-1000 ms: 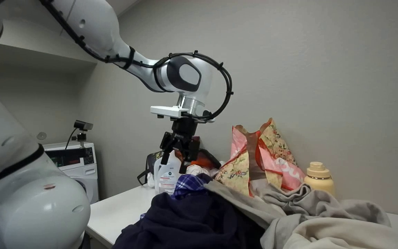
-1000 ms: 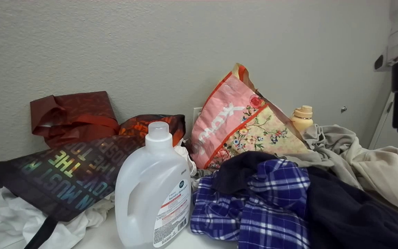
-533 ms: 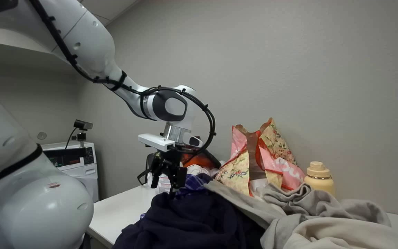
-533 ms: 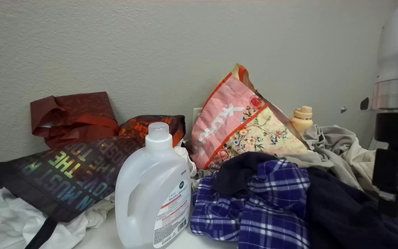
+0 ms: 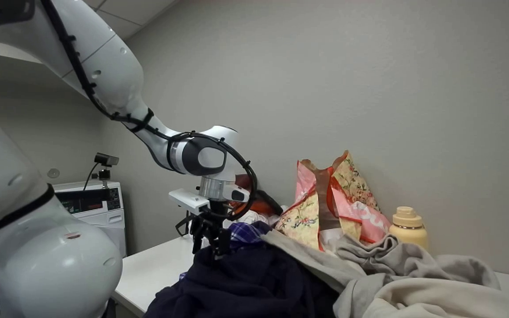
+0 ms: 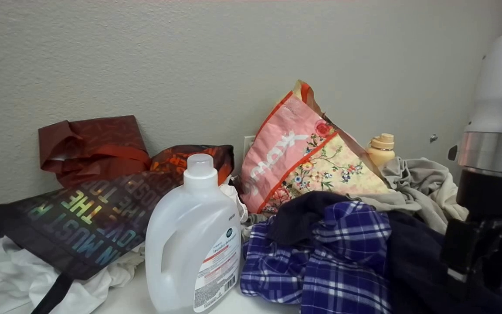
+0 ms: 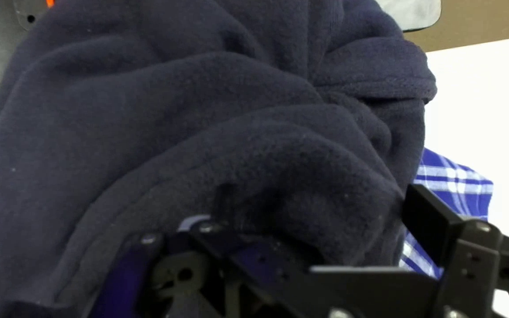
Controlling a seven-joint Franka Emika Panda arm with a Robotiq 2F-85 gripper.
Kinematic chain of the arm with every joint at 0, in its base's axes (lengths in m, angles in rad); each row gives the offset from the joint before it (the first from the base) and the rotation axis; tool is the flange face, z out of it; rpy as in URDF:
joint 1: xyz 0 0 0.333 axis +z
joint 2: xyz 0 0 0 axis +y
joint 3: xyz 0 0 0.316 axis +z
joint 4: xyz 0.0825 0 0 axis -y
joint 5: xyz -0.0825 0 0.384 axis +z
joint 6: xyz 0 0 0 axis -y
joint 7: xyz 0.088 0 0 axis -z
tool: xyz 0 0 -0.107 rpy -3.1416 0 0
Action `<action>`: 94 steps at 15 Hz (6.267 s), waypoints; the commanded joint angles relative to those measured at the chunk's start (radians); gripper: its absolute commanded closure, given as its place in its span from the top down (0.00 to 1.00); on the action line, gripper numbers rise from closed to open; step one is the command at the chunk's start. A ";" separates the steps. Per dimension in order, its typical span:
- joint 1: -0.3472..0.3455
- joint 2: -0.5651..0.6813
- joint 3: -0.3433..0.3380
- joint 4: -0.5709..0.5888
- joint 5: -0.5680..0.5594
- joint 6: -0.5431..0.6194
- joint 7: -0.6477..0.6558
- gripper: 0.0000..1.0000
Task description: Separate the gray clothes from the blue clothes
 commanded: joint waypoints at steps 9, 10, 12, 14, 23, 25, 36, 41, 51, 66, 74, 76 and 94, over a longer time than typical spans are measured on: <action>0.004 0.013 0.009 0.003 0.010 0.072 0.069 0.05; 0.007 0.009 0.006 0.010 0.018 0.067 0.066 0.00; 0.020 0.006 -0.001 0.057 0.046 0.038 0.063 0.00; 0.043 -0.008 -0.003 0.119 0.088 0.000 0.055 0.01; 0.159 -0.063 0.028 0.380 0.279 -0.253 0.014 0.02; 0.191 -0.055 0.065 0.405 0.310 -0.246 0.015 0.02; 0.322 0.148 0.303 0.581 0.316 -0.106 0.036 0.02; 0.337 0.262 0.345 0.653 0.282 -0.050 0.038 0.02; 0.343 0.454 0.366 0.813 0.167 0.006 0.063 0.02; 0.474 0.728 0.403 1.174 -0.042 0.054 0.217 0.02; 0.482 0.769 0.369 1.237 -0.060 0.019 0.243 0.63; 0.470 0.760 0.348 1.230 -0.066 0.012 0.245 0.79; 0.074 0.511 0.025 0.781 -0.101 -0.085 0.185 1.00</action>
